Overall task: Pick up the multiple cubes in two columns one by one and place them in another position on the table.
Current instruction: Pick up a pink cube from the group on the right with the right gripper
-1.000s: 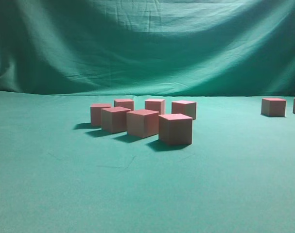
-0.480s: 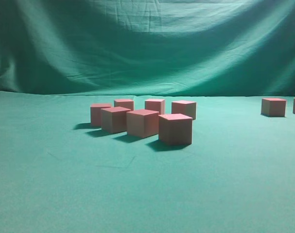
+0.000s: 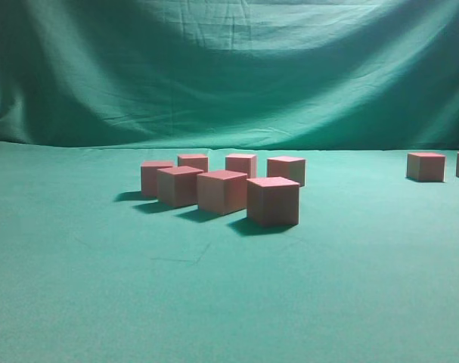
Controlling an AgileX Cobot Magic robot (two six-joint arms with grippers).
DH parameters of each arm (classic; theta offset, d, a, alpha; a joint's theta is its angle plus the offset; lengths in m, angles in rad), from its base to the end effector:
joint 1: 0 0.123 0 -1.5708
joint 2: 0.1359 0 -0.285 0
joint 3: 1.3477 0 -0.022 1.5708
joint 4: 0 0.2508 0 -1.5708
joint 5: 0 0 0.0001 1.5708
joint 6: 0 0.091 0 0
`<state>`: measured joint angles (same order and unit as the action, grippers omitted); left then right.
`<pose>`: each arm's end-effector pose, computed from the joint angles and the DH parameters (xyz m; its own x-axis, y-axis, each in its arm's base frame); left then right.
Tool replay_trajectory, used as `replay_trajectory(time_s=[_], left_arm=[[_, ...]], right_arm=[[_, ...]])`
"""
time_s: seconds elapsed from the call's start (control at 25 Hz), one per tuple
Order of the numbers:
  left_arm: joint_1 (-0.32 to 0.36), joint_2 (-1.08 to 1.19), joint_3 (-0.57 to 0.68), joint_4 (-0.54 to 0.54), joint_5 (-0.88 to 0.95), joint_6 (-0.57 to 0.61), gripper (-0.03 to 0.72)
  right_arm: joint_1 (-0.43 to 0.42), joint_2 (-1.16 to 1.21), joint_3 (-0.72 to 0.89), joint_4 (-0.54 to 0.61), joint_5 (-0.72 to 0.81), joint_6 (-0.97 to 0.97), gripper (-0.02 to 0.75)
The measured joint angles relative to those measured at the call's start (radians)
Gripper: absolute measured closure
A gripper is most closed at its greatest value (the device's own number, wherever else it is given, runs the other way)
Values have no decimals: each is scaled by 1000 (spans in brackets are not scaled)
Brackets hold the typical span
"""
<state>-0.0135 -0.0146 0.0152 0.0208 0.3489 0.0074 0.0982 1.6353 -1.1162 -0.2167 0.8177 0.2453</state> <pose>0.0529 -0.0001 0.1774 -0.2589 0.0304 -0.9654 0.0136 0.9995 0.0279 0.3228 0.0174 0.2323 -0.9406 0.0023 -0.3396 0.0444 0.9922 -0.1163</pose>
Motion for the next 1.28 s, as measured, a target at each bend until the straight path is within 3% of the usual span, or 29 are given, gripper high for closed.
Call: replay_trajectory(time_s=[0.92, 1.12, 1.28], left_arm=[[0, 0, 0, 0, 0, 0, 688], [0, 0, 0, 0, 0, 0, 688], [0, 0, 0, 0, 0, 0, 688]], right_arm=[[0, 260, -76, 33, -175, -79, 268], [0, 261, -76, 35, -185, -79, 470], [0, 261, -77, 36, -185, -79, 462]])
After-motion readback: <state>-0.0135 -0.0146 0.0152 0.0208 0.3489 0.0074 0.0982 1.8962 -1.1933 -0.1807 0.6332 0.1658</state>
